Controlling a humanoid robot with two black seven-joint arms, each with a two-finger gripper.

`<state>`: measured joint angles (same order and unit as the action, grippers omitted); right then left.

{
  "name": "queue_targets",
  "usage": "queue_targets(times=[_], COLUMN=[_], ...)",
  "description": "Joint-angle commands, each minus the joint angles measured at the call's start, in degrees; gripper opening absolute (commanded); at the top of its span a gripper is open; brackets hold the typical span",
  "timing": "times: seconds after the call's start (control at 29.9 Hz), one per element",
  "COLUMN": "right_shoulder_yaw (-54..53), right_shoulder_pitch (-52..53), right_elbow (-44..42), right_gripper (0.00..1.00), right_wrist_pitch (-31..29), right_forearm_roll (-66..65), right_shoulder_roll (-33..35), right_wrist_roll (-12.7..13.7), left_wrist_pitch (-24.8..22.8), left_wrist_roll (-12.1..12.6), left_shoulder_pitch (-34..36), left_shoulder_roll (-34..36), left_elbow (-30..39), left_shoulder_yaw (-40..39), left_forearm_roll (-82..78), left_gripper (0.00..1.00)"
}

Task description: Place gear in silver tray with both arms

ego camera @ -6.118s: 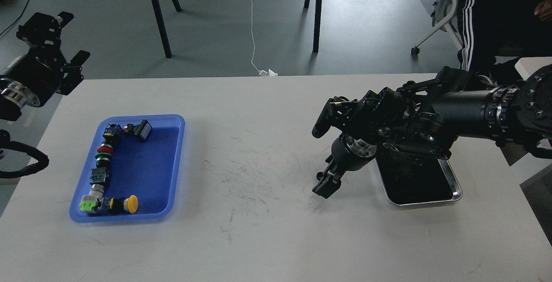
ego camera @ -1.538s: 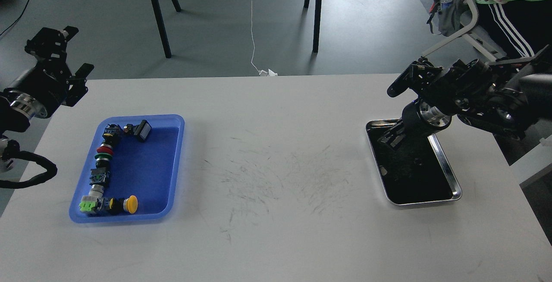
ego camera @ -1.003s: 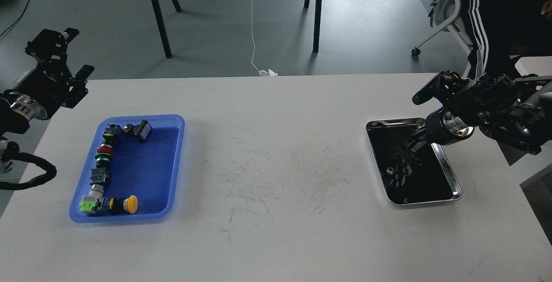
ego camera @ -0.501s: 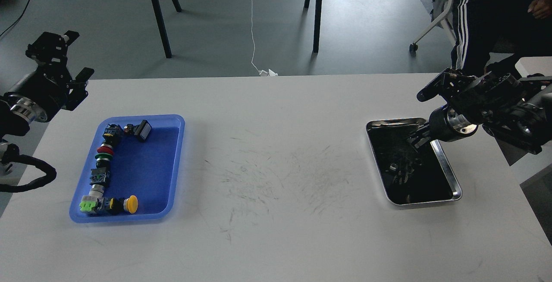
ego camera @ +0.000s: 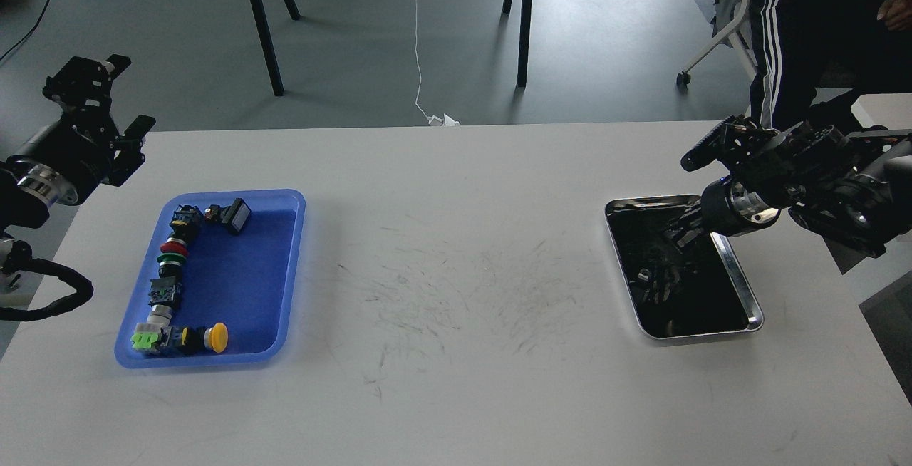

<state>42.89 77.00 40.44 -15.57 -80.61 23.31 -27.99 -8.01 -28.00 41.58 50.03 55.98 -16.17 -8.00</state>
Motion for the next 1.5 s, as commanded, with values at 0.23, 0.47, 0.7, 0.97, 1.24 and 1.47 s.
queue_targets(times=[0.23, 0.47, 0.7, 0.97, 1.24, 1.47], right_shoulder_yaw=[-0.8, -8.3, -19.8, -31.2, -41.9, -44.6], right_shoulder_pitch=[0.2, 0.3, -1.1, -1.9, -3.6, -6.4], right_elbow=[0.2, -0.1, -0.8, -1.1, -5.4, -5.4], right_gripper=[0.52, 0.63, 0.73, 0.78, 0.81, 0.89], right_wrist_pitch=[0.2, 0.0, 0.4, 0.5, 1.1, 4.1], right_forearm_roll=[0.4, 0.9, 1.1, 2.4, 20.0, 43.2], right_shoulder_roll=[0.0, 0.5, 1.8, 5.5, 5.6, 6.8], right_wrist_roll=[0.0, 0.4, 0.7, 1.7, 2.5, 3.0], left_wrist_pitch=[-0.1, -1.0, 4.9, 12.2, 10.7, 7.0], left_wrist_roll=[0.0, 0.0, 0.0, 0.0, 0.0, 0.0], left_shoulder_pitch=[0.0, 0.9, 0.3, -0.8, -0.4, 0.7], left_shoulder_roll=[0.0, 0.3, 0.3, 1.6, -0.3, 0.8], left_elbow=[0.0, 1.1, 4.7, 5.6, 8.5, 9.4], left_shoulder_yaw=[0.0, -0.1, -2.5, -3.6, -3.4, 1.4], left_forearm_roll=[0.0, 1.1, 1.6, 3.8, 4.7, 2.8], left_gripper=[0.98, 0.98, 0.98, 0.98, 0.98, 0.98])
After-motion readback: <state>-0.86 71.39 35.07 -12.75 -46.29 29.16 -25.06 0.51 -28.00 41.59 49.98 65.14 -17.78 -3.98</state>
